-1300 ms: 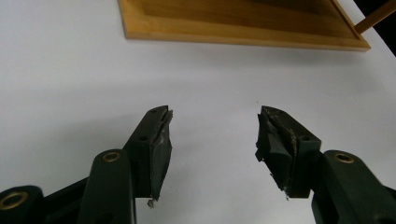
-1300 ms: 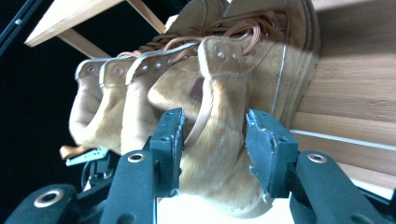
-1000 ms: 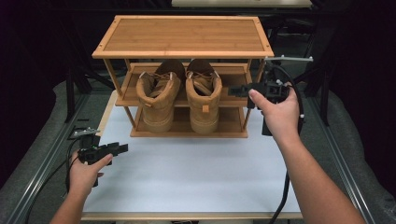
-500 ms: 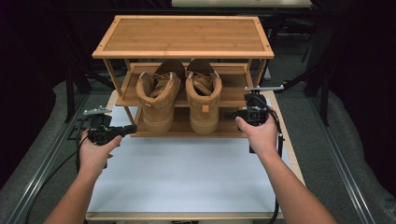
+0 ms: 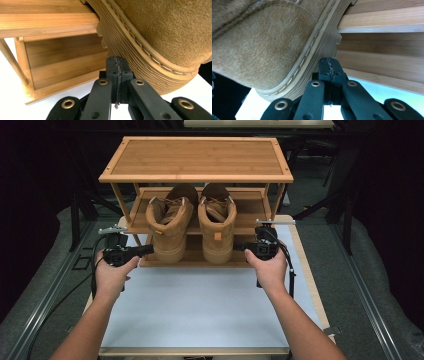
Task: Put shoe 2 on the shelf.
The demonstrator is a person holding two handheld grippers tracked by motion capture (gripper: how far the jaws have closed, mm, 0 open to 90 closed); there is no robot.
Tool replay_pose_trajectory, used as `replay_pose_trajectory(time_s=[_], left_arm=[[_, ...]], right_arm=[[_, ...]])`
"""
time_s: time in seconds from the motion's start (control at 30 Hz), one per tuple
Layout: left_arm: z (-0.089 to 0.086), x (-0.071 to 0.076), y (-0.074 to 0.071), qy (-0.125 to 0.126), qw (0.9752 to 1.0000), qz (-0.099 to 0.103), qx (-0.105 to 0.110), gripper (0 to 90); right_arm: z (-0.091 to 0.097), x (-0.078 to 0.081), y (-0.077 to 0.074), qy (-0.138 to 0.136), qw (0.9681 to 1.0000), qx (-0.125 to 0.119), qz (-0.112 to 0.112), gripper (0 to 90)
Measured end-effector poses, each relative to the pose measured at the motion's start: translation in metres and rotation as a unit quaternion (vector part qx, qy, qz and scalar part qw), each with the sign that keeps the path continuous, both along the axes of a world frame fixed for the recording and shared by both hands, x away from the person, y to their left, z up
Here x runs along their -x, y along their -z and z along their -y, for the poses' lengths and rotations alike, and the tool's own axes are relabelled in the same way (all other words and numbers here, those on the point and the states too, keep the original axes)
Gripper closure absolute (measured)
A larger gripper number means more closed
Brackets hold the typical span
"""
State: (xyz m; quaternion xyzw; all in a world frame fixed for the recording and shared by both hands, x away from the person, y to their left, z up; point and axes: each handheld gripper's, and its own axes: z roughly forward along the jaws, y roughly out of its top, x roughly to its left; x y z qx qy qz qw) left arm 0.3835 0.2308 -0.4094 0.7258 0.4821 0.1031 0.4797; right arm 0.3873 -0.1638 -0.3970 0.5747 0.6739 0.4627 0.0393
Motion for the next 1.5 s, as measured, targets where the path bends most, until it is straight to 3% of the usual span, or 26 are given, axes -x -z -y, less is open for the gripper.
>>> replay_pose_trajectory(time_s=[0.13,0.23,0.3,0.37,0.5,0.63,0.77,0.87,0.93,1.13,1.17,1.23,1.33,1.5], left_arm=[[0.002,-0.002,-0.001,0.001,1.0,-0.002,0.006,90.0],[0.017,0.0,-0.002,0.03,0.9994,0.0,0.018,90.0],[0.024,0.002,-0.007,0.014,0.9998,0.013,-0.008,90.0],[0.025,0.001,-0.008,0.011,0.9997,0.015,-0.018,90.0],[0.023,-0.003,-0.007,0.004,1.0,0.008,0.004,90.0],[0.025,-0.005,-0.008,-0.006,0.9999,0.015,-0.005,90.0],[0.024,-0.01,-0.009,-0.011,0.9997,0.016,0.012,90.0],[0.027,-0.014,-0.012,-0.02,0.9996,0.02,-0.003,90.0],[0.027,-0.016,-0.011,-0.026,0.9995,0.02,0.003,90.0],[0.028,-0.016,-0.01,-0.01,0.9996,0.014,0.023,90.0],[0.029,-0.016,-0.01,-0.008,0.9996,0.017,0.02,90.0],[0.03,-0.015,-0.01,-0.008,0.9996,0.019,0.018,90.0],[0.032,-0.013,-0.01,-0.015,0.9995,0.023,0.012,90.0],[0.032,-0.013,-0.011,-0.014,0.9996,0.024,0.008,90.0]], right_arm=[[-0.003,0.0,0.002,0.006,0.9999,-0.008,0.005,90.0],[-0.004,0.002,0.002,0.011,0.9998,-0.015,0.007,90.0],[-0.004,0.002,0.003,0.012,0.9998,-0.009,0.01,90.0],[-0.002,0.002,0.003,0.006,0.9998,-0.017,0.009,90.0],[-0.005,0.004,0.004,0.016,0.9995,-0.009,0.025,90.0],[-0.006,0.004,0.005,0.026,0.999,-0.004,0.037,90.0],[-0.007,0.001,0.003,0.031,0.9986,0.001,0.043,90.0],[-0.008,-0.002,0.002,0.036,0.9982,-0.001,0.048,90.0],[-0.01,-0.006,0.003,0.044,0.9975,0.008,0.055,90.0],[-0.015,-0.005,0.002,0.048,0.997,0.012,0.06,90.0],[-0.016,-0.004,0.001,0.051,0.9965,0.022,0.062,90.0],[-0.016,-0.004,0.001,0.053,0.9966,0.019,0.06,90.0],[-0.016,-0.003,0.004,0.032,0.9982,-0.009,0.049,90.0],[-0.019,-0.001,0.005,0.034,0.9976,0.0,0.061,90.0]])
